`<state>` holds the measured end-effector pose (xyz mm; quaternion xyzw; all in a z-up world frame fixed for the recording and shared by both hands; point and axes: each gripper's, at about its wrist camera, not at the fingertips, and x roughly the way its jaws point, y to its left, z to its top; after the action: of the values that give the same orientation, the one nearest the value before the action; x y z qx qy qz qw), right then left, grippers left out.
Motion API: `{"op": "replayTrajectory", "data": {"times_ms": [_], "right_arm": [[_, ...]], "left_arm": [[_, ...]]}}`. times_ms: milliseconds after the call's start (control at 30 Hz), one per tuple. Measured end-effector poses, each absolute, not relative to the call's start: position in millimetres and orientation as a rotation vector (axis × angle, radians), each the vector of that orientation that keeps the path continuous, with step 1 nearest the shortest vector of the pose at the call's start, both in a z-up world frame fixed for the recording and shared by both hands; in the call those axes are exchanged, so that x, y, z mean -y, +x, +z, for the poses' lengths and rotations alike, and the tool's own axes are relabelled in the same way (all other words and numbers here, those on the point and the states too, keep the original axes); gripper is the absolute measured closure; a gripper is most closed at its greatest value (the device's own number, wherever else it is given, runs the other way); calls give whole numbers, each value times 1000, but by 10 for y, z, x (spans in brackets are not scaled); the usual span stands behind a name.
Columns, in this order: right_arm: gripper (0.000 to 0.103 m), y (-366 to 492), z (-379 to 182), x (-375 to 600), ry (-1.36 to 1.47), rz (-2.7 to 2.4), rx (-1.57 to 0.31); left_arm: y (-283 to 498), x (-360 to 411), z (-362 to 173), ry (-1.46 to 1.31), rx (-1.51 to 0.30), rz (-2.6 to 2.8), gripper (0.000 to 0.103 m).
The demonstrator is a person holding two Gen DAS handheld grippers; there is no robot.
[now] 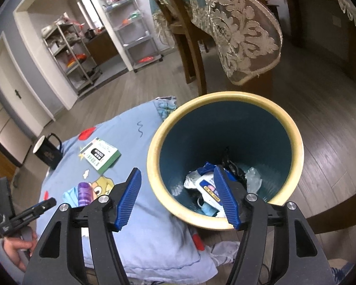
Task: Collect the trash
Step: 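Grasp the blue face mask with the left tool while the right tool grasps the silver wrapper, then carry the silver wrapper and blue mask over the bin with both tools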
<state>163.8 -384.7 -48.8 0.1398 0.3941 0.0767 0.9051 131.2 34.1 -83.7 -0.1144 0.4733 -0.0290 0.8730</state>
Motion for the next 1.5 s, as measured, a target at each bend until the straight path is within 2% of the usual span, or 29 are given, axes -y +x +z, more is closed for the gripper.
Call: {"op": "replayTrajectory", "data": {"times_ms": [100,267,333,367,433,533,633,1033,1233,1300,1500], "right_arm": [[38,1649,-495,3801,268,164,-818],[38,1628,-494,3650,217,198,-818],[38,1625,-503,3581,198,216,-826],[38,1627,-511,3540,186,225,-831],[38,1626,-539,3429,155,250,-847],[38,1627,-617,3228,107,296,-882],[39,1640,-709,3027,63,338,-917],[54,1869,-1172,2321,-43,430,-1060],[69,1951,-1326,2116,-78,431,-1079],[78,1955,-1329,2120,-73,431,-1076],[78,1881,-1314,2228,-45,448,-1066]], "left_arm": [[1398,-324,-946,-247,-1002,-73,16],[1505,-317,-1142,-290,-1055,-102,33],[1541,-306,-1245,-289,-1086,-98,50],[1536,-299,-1248,-268,-1075,-88,55],[1532,-285,-1238,-234,-1072,-74,79],[1503,-334,-1219,-251,-1062,-68,86],[1465,-437,-1164,-274,-1034,-36,88],[1367,-743,-940,-404,-934,-16,89],[1247,-740,-840,-398,-943,-25,89],[1208,-759,-803,-402,-928,-22,89],[1122,-765,-607,-423,-836,-54,89]]}}
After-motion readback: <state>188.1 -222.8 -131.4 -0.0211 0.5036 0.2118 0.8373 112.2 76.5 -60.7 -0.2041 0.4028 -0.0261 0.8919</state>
